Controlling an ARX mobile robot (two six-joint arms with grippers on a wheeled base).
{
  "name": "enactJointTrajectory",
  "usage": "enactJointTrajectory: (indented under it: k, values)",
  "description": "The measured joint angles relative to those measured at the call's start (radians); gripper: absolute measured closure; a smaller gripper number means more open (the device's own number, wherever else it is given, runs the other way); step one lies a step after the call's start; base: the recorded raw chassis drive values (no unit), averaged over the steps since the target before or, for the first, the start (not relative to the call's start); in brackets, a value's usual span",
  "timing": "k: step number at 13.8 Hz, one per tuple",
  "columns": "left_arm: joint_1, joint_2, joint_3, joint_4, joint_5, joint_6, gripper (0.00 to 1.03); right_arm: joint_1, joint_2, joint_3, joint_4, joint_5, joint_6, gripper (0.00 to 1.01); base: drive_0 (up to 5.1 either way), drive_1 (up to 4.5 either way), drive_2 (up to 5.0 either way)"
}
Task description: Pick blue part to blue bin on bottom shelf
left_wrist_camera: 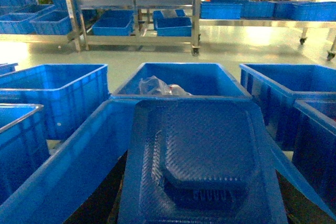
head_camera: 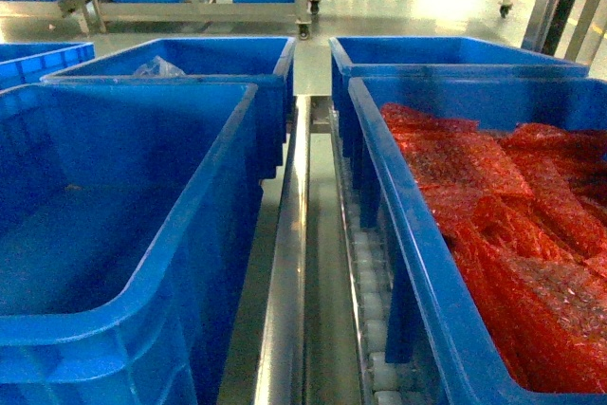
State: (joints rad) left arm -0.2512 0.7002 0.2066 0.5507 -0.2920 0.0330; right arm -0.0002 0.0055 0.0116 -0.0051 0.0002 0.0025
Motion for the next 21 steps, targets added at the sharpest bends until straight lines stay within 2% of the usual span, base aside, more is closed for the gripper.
enactJointTrajectory:
  k: [1,2,5,7,8,12,15,16,17,18,20,21]
  values:
    - [-0.011,0.116,0.031,0.075,0.004,-0.006,0.60,0.000,0.000,0.000,0.000,0.000,0.000,0.03,0.0,0.00,0.0]
    - [-0.040,0.274,0.070,0.125,0.004,-0.026,0.40,0.000,0.000,0.000,0.000,0.000,0.000,0.03,0.0,0.00,0.0]
    - [-0.040,0.266,0.071,0.130,0.004,-0.028,0.03,0.000,0.000,0.000,0.000,0.000,0.000,0.03,0.0,0.00,0.0]
    - [-0.040,0.266,0.071,0.130,0.004,-0.029,0.05,0.000,0.000,0.000,0.000,0.000,0.000,0.03,0.0,0.00,0.0]
    - [-0.030,0.257,0.069,0.117,0.010,-0.029,0.11,0.000,0.000,0.000,0.000,0.000,0.000,0.03,0.0,0.00,0.0]
    - [0.083,0.081,-0.060,0.070,0.118,-0.029,0.64,0.000,0.000,0.000,0.000,0.000,0.000,0.03,0.0,0.00,0.0]
    - [0.135,-0.035,-0.111,0.014,0.172,-0.031,1.02,0.000,0.000,0.000,0.000,0.000,0.000,0.03,0.0,0.00,0.0]
    - [0.150,-0.073,-0.128,-0.011,0.186,-0.032,1.01,0.000,0.000,0.000,0.000,0.000,0.000,0.03,0.0,0.00,0.0]
    - [0.197,-0.117,-0.143,-0.045,0.254,-0.032,1.01,0.000,0.000,0.000,0.000,0.000,0.000,0.03,0.0,0.00,0.0]
    - [0.251,-0.156,-0.153,-0.071,0.284,-0.032,1.01,0.000,0.000,0.000,-0.001,0.000,0.000,0.03,0.0,0.00,0.0]
    - [0.249,-0.235,-0.196,-0.097,0.292,-0.032,1.01,0.000,0.000,0.000,0.000,0.000,0.000,0.03,0.0,0.00,0.0]
    - [0.250,-0.319,-0.196,-0.169,0.292,-0.032,1.01,0.000,0.000,0.000,0.000,0.000,0.000,0.03,0.0,0.00,0.0]
